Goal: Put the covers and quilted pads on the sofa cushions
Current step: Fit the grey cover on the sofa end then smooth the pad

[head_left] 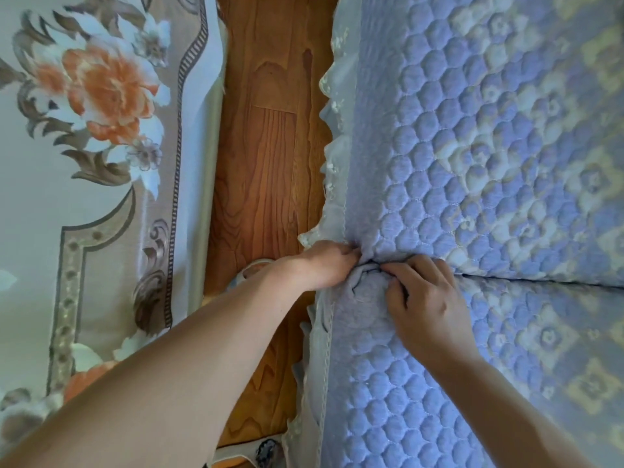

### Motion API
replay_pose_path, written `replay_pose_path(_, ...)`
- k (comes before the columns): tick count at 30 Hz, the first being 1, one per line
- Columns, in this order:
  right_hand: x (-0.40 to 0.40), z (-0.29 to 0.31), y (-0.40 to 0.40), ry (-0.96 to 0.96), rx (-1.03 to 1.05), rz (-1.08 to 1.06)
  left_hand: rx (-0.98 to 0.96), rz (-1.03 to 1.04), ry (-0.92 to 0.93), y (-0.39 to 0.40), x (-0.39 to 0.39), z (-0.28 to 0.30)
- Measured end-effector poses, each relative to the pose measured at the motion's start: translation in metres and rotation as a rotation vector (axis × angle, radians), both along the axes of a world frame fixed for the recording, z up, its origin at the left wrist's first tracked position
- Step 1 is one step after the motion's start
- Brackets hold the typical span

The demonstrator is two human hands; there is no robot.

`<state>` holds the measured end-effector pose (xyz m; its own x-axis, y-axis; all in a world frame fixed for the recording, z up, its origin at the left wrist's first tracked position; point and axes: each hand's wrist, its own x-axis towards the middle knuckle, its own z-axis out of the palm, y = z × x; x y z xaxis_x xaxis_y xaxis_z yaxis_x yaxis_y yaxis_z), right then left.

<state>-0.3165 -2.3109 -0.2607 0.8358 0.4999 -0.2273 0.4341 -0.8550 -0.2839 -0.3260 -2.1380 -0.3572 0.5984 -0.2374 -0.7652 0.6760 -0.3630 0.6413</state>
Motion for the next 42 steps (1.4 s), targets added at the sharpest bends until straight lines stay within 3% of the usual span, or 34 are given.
replay_pose_path(4,-0.014,0.003,0.02,0.049,-0.074,0.132,0.036,-0.013,-0.004,-0.006,0.007,-0.004)
replay_pose_path(8,-0.017,0.005,0.021,0.107,-0.181,0.084,-0.244,0.277,0.103,0.008,-0.007,0.004)
replay_pose_path(10,-0.017,0.004,0.02,0.101,-0.185,0.085,-0.289,0.173,0.104,0.0,-0.005,0.005)
replay_pose_path(13,-0.016,0.0,0.015,0.102,-0.162,0.132,-0.152,-0.157,0.058,-0.016,0.015,0.006)
replay_pose_path(16,-0.006,-0.002,0.013,0.164,-0.128,0.084,-0.052,-0.343,0.058,-0.015,0.029,0.002)
replay_pose_path(19,-0.005,0.008,0.017,0.165,-0.076,0.068,0.012,-0.306,0.017,-0.017,0.026,0.008)
replay_pose_path(21,-0.007,0.014,0.017,0.121,-0.112,0.051,0.046,-0.249,-0.015,-0.016,0.015,0.008)
replay_pose_path(22,-0.008,0.016,0.017,0.091,-0.148,0.032,0.048,-0.234,-0.12,-0.015,0.011,0.009)
replay_pose_path(23,-0.007,0.018,0.016,0.055,-0.194,-0.001,0.051,-0.256,-0.086,-0.012,0.007,0.008)
replay_pose_path(24,-0.005,0.019,0.013,0.025,-0.234,-0.051,0.141,-0.29,-0.275,-0.011,0.004,-0.001)
replay_pose_path(25,0.0,0.019,0.01,0.019,-0.274,-0.102,0.008,-0.118,-0.182,-0.01,0.01,-0.004)
replay_pose_path(26,0.006,0.019,0.009,0.029,-0.338,-0.116,-0.004,-0.059,-0.011,-0.007,0.015,0.004)
replay_pose_path(27,0.012,0.017,0.008,0.05,-0.418,-0.079,0.032,0.053,0.014,-0.01,0.017,0.003)
replay_pose_path(29,0.025,0.009,0.009,0.197,-0.58,-0.008,0.077,-0.056,-0.005,-0.018,0.016,0.004)
replay_pose_path(30,0.032,0.008,0.012,0.291,-0.583,-0.065,0.135,-0.145,-0.048,-0.018,0.009,0.012)
replay_pose_path(34,0.054,0.004,0.013,0.469,-0.545,-0.198,0.32,-0.051,-0.144,-0.02,0.001,0.012)
replay_pose_path(37,0.049,0.0,0.003,0.352,-0.409,-0.246,0.143,-0.124,0.058,-0.023,0.011,0.015)
replay_pose_path(42,0.045,-0.023,0.001,0.114,-0.228,-0.339,-0.065,-0.208,0.122,-0.026,0.036,0.021)
